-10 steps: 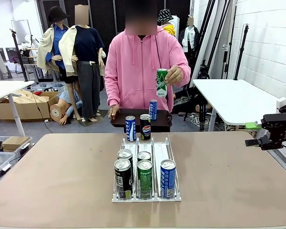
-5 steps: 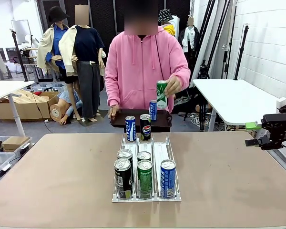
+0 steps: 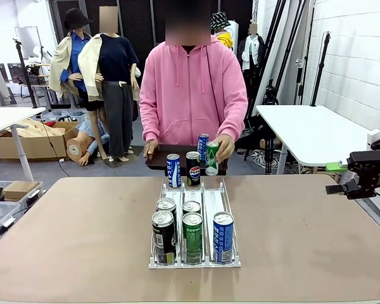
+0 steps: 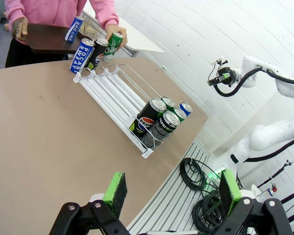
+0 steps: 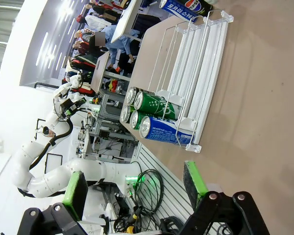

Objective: Retrieve and hand over the desired beverage to the person.
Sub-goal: Pick up another can of the same type that the person held from the Automatic Can Dispenser.

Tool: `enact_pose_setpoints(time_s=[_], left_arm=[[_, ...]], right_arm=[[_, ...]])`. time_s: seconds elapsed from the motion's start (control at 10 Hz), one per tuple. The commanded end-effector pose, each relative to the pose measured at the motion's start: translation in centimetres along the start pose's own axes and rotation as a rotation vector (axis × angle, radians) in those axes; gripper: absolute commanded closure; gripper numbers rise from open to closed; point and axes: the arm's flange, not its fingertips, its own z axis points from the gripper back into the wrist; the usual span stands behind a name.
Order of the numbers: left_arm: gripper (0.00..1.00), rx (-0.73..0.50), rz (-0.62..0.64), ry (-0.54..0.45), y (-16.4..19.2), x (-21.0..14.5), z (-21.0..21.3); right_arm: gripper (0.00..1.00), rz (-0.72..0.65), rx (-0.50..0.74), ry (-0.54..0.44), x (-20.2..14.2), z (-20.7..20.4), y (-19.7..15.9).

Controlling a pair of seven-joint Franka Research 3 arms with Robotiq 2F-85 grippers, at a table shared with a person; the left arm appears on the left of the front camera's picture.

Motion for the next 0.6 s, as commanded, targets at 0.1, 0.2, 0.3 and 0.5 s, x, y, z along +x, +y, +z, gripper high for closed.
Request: enact_pose_setpoints(time_s=[0.1, 0.2, 0.3, 0.5], left_arm=[[0.00, -0.010, -0.006, -0.013, -0.15, 0.05, 0.14], [0.00, -0.010, -0.006, -0.013, -0.15, 0.05, 0.14], [0.00, -0.010, -0.006, -0.013, -0.15, 0.05, 0.14], [0.00, -0.010, -0.006, -0.013, -0.15, 0.05, 0.14]], right_arm=[[0.00, 0.000, 0.006, -0.001, 0.00, -0.01, 0.00], [0.00, 0.000, 0.006, -0.001, 0.00, -0.01, 0.00], [0.00, 0.000, 0.006, -0.001, 0.00, -0.01, 0.00], [0.00, 0.000, 0.006, -0.001, 0.00, -0.01, 0.00]])
